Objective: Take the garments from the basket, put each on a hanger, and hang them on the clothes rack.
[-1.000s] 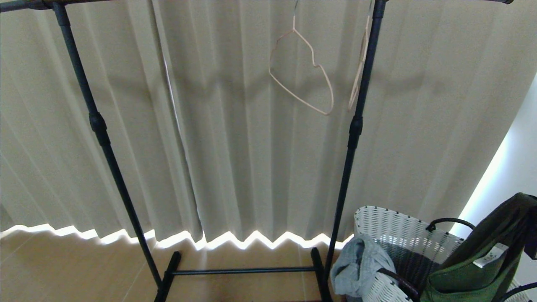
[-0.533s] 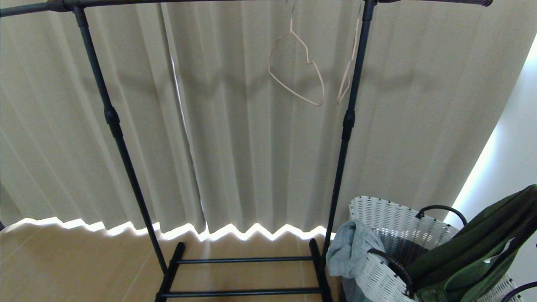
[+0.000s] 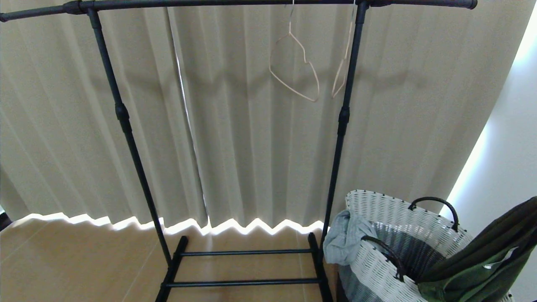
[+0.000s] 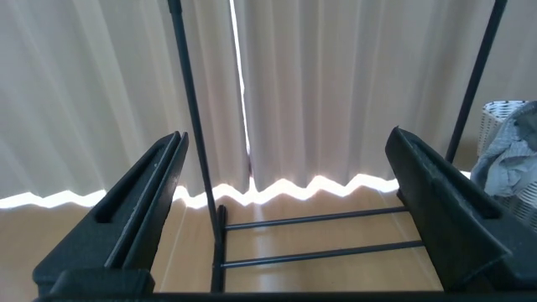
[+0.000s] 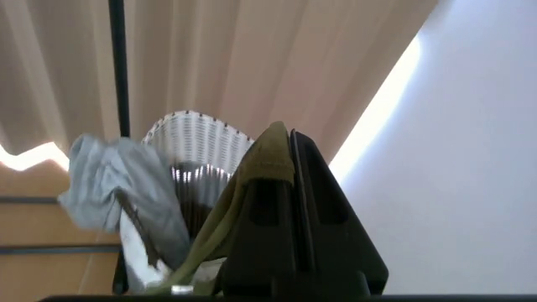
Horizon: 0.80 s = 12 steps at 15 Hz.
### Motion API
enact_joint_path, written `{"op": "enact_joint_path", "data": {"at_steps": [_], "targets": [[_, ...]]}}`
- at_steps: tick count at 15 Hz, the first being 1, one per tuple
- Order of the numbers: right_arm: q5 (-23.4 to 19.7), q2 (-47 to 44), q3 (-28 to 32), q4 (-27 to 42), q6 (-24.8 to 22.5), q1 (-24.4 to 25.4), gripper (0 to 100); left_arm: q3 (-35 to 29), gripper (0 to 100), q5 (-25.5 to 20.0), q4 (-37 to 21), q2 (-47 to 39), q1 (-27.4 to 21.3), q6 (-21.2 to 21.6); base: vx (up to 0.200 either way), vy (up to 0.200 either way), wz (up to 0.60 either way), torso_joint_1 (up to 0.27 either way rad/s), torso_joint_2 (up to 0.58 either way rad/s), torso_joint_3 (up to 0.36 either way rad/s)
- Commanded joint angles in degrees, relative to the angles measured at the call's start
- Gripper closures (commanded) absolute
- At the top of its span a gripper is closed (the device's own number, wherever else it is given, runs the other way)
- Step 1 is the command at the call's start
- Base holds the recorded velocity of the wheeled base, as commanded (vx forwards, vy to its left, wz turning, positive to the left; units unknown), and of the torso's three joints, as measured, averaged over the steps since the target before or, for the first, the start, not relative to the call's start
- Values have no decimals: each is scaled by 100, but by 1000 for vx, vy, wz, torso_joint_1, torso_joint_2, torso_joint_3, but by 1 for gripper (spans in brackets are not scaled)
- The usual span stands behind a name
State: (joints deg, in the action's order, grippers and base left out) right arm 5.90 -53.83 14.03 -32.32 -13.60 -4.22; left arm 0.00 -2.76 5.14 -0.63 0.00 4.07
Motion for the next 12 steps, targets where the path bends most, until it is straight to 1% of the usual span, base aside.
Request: {"op": "enact_joint_path", "data": {"at_steps": [1,3,5,8,10,12], "targets": [[-19,409,179,498,-2,35,100,0,0,3,4,2,0,-3,0,200,0,2,7,2],[-256,585,311,903,-2,44,100,0,0,3,4,2,0,-3,0,200,0,2,5,2],[-379,716,407,1228,-2,44,100,0,0,3,13,2,0,-3,0,200,0,5,2,7],[-458,708,407,1298,-2,53,100,0,0,-6,4,-7,0,15,0,200,0,-2,4,1],[-467,672,425,1342,-28,88,100,0,0,-6,4,-7,0,15,0,0,0,0,0,0],[-467,672,425,1421,-28,334,100,0,0,-15,4,-7,0,59,0,0,0,0,0,0]]}}
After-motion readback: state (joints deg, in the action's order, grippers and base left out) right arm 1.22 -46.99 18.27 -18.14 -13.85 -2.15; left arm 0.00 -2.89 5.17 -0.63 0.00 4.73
